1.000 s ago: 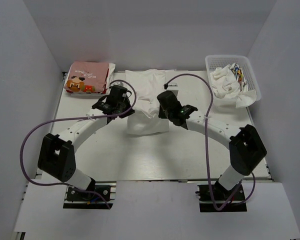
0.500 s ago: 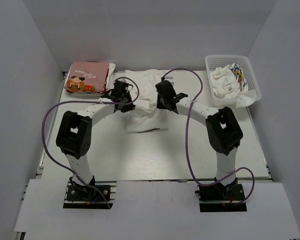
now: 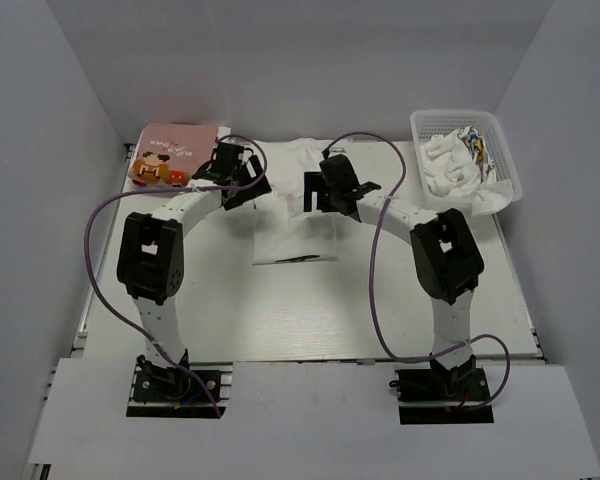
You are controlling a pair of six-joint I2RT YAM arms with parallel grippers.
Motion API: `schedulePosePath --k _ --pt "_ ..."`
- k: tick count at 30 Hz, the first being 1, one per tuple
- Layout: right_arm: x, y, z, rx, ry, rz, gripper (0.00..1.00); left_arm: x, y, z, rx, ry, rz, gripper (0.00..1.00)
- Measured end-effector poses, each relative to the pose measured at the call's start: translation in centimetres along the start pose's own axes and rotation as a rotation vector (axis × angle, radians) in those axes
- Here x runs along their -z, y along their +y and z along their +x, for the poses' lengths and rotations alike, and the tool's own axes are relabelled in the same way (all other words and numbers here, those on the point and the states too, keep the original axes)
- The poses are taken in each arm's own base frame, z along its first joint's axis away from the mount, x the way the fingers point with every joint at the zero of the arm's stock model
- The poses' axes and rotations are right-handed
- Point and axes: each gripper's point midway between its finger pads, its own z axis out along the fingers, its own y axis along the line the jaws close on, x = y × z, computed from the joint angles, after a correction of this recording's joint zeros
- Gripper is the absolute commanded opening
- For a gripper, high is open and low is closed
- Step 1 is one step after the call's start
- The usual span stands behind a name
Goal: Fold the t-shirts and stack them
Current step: Fold the folded rectangular tshirt in 1/3 of the way
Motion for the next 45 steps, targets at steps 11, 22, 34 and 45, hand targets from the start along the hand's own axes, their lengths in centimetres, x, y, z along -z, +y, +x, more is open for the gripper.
schedulePosePath --k 11,22,34,45 --pt "7.6 0.7 1.5 -0.014 -0.037 -0.144 0.9 4.6 1.4 3.9 0.003 0.077 0.036 1.0" --pt "8.4 -2.0 14.1 -0.087 0.233 -0.145 0.9 7.7 5.8 15.9 0.021 0.307 0.065 0.96" --pt "7.3 -1.5 13.5 -0.12 0.219 -0.149 0.77 6.2 4.6 17.0 0.022 0.333 0.149 0.48" --pt "6.4 -1.5 13.9 -0.134 0.231 -0.142 0.45 4.8 3.9 17.2 0.027 0.369 0.168 0.0"
